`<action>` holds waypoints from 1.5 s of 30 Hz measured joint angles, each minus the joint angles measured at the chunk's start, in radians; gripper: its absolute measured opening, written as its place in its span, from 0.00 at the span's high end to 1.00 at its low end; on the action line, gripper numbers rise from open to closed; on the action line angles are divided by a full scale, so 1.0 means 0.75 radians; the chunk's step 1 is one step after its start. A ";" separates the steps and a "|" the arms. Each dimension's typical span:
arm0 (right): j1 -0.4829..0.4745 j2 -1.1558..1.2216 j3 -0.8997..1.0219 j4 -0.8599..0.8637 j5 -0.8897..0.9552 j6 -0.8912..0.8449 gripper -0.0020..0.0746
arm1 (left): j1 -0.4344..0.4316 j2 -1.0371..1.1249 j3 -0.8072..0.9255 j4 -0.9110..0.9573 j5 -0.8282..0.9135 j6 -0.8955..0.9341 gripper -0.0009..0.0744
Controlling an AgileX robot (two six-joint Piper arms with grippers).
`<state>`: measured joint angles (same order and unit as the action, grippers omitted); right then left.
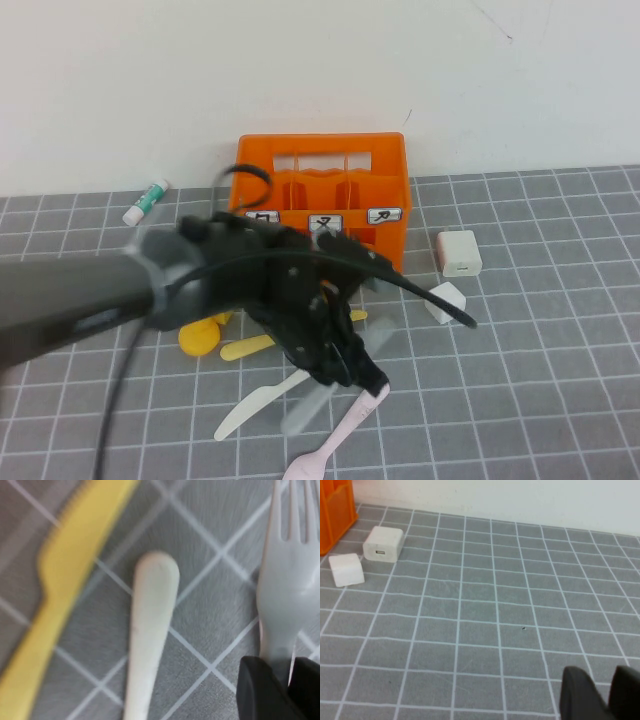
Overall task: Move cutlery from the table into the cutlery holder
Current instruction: Pick up the fork, then place the fork on the box
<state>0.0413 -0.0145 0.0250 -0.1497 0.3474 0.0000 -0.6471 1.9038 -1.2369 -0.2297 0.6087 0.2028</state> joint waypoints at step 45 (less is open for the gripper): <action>0.000 0.000 0.000 0.000 0.000 0.000 0.78 | 0.131 -0.175 0.253 -0.268 -1.703 -0.101 0.87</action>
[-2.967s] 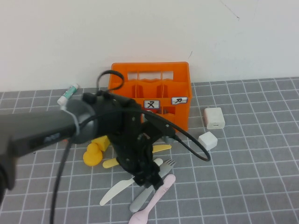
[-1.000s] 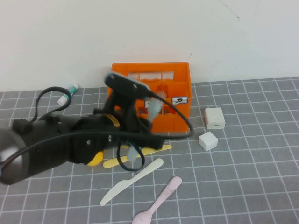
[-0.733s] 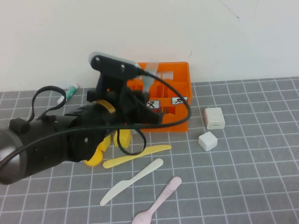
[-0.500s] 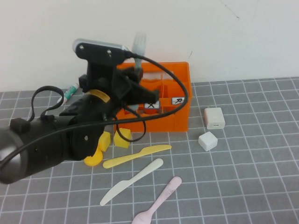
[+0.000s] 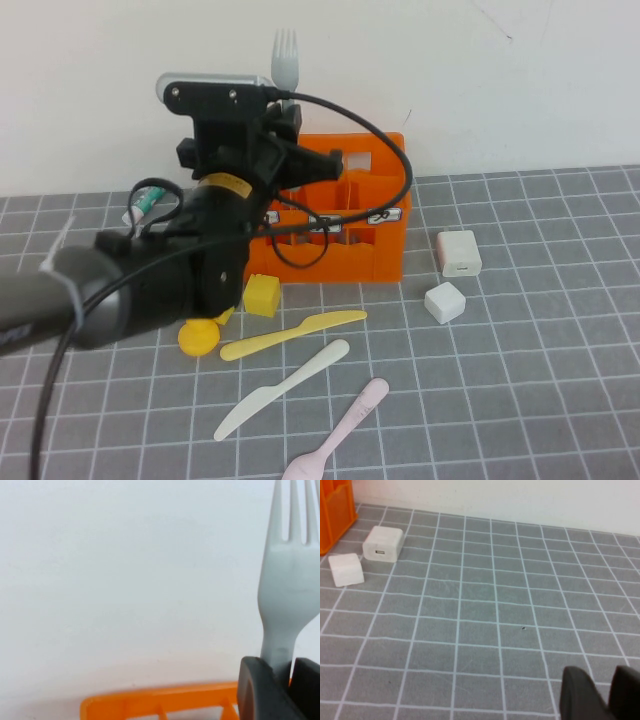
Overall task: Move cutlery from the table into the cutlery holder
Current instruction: Place the fork on the box
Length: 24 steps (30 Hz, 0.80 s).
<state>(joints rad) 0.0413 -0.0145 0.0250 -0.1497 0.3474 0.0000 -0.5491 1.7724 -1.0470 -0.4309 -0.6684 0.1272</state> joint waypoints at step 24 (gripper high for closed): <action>0.000 0.000 0.000 0.000 0.000 0.000 0.78 | 0.040 0.311 -0.264 0.233 0.188 -0.214 0.54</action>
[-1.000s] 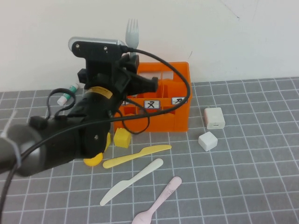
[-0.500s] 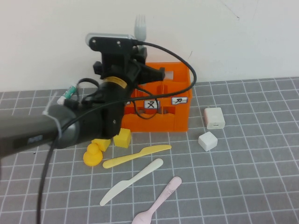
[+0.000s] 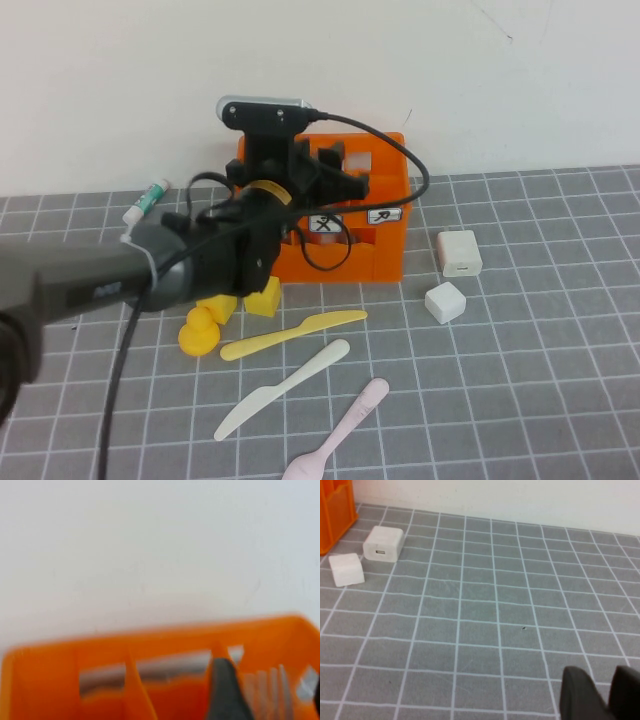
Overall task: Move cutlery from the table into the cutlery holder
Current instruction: Place the fork on the box, then pick up the knife
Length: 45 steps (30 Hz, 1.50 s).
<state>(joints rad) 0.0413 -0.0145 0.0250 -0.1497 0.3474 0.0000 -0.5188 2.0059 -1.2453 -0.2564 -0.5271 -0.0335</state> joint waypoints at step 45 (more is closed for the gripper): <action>0.000 0.000 0.000 0.000 0.000 0.000 0.78 | -0.243 -0.012 -0.013 -0.084 1.690 0.696 0.57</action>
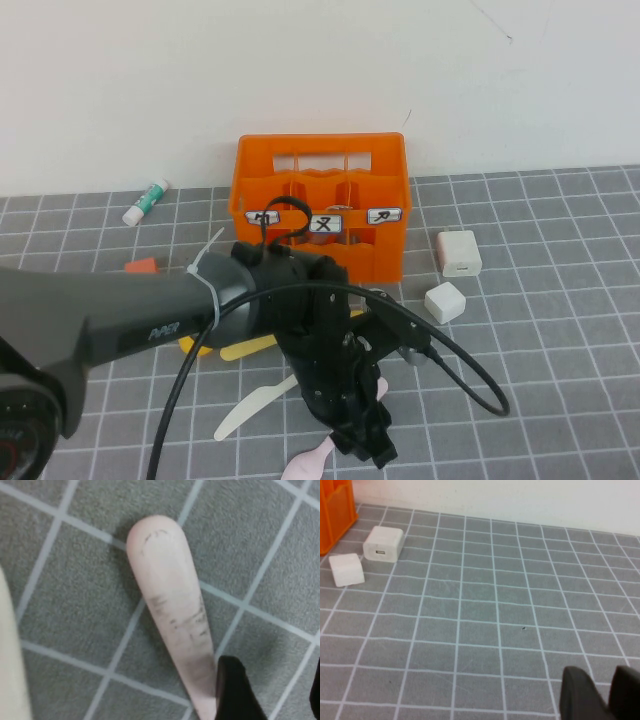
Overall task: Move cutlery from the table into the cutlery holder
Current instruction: Pick up the knife
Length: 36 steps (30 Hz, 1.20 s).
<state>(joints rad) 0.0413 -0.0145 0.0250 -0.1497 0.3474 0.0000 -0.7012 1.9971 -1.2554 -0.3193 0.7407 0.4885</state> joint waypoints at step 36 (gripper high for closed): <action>0.000 0.000 0.000 0.000 0.000 0.000 0.78 | 0.005 0.033 -0.013 0.107 -0.053 -0.134 0.70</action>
<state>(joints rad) 0.0413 -0.0145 0.0250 -0.1497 0.3474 0.0000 -0.6976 2.0217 -1.2654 -0.2388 0.7013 0.3878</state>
